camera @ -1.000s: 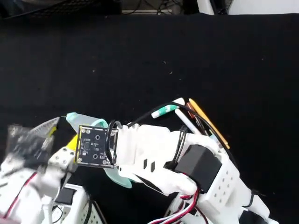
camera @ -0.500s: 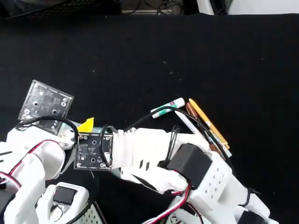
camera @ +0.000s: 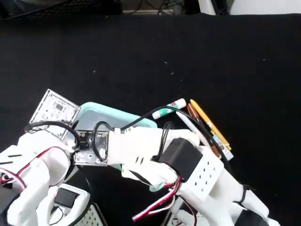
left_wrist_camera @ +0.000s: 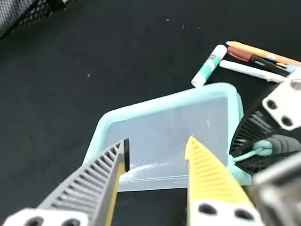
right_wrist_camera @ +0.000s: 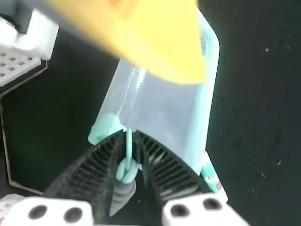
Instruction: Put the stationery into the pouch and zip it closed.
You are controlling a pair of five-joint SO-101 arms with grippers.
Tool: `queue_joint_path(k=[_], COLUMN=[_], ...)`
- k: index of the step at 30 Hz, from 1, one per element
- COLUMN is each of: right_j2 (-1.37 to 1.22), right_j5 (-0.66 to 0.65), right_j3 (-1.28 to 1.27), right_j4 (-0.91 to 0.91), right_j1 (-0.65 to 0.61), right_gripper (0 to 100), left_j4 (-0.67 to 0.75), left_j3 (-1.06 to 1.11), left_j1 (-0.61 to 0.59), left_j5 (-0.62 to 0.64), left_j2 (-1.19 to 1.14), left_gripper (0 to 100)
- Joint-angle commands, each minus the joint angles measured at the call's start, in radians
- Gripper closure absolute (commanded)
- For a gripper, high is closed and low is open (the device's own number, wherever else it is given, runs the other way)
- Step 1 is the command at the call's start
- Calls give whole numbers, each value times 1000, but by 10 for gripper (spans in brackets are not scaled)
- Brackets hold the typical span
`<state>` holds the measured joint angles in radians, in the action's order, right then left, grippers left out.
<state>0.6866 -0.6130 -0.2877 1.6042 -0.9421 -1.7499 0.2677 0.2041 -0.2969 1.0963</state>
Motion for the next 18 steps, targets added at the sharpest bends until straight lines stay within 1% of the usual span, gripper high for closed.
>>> queue_joint_path(k=[1, 3, 5, 8, 10, 13, 15, 18], right_j2=[15, 15, 15, 15, 13, 7, 7, 7], right_j5=[5, 15, 48, 60, 60, 64, 106, 175], right_j3=[8, 7, 7, 7, 4, 4, 4, 2], right_j4=[-35, -57, -97, -135, -152, -189, -224, -270], right_j1=[-9, 2, 34, 84, 106, 138, 155, 163], right_gripper=[986, 986, 986, 986, 986, 986, 986, 986], left_j4=[-6, 14, 51, 81, 86, 87, 112, 187], left_j3=[21, 22, 31, 50, 62, 82, 119, 220], left_j1=[-74, -137, -196, -237, -232, -188, -159, -157], left_j5=[-3, 46, 129, 215, 239, 239, 244, 308], left_j2=[20, 40, 66, 123, 167, 219, 238, 241], left_gripper=[782, 782, 782, 782, 782, 782, 782, 781])
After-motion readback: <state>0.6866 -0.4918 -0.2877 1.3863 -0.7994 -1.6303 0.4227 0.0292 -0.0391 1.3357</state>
